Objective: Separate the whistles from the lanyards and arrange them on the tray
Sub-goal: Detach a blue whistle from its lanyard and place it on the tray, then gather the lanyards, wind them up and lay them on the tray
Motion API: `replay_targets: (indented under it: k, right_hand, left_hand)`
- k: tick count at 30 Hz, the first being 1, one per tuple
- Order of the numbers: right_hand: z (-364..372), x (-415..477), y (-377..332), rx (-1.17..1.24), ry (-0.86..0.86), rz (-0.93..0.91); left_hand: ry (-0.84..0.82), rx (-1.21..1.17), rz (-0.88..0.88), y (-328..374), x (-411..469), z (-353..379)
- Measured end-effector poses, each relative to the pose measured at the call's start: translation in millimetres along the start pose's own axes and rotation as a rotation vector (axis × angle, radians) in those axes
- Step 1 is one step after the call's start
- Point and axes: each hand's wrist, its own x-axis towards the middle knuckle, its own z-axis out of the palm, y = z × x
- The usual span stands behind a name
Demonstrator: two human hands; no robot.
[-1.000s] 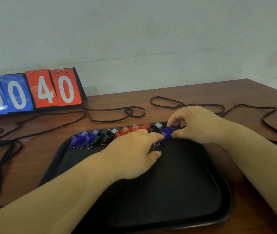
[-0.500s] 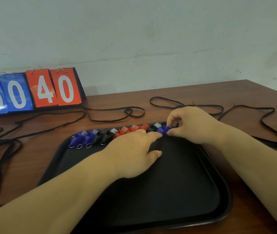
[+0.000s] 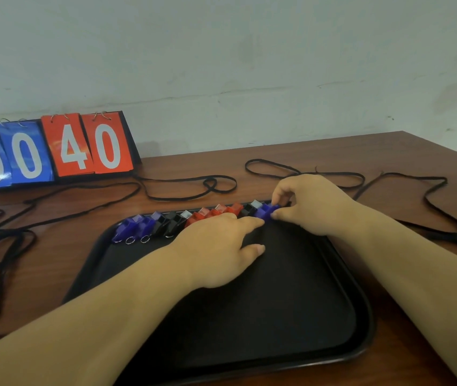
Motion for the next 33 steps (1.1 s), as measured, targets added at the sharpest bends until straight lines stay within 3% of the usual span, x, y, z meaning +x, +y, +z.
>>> replay_targets:
  k: [18, 24, 26, 33]
  right_hand:
    - [-22, -21, -24, 0.035, 0.008, 0.023]
    - [-36, -28, -62, -0.058, -0.085, -0.011]
    - [-32, -42, -117, -0.112, -0.107, -0.078]
    - [3, -39, -198, -0.102, -0.191, -0.259]
  left_hand:
    - [-0.046, -0.013, -0.008, 0, -5, -14]
    - [-0.246, 0.120, -0.024, -5, -23, -42]
    - [-0.200, 0.120, -0.057, -30, -75, -61]
    - [-0.015, 0.018, -0.253, -106, -165, -89]
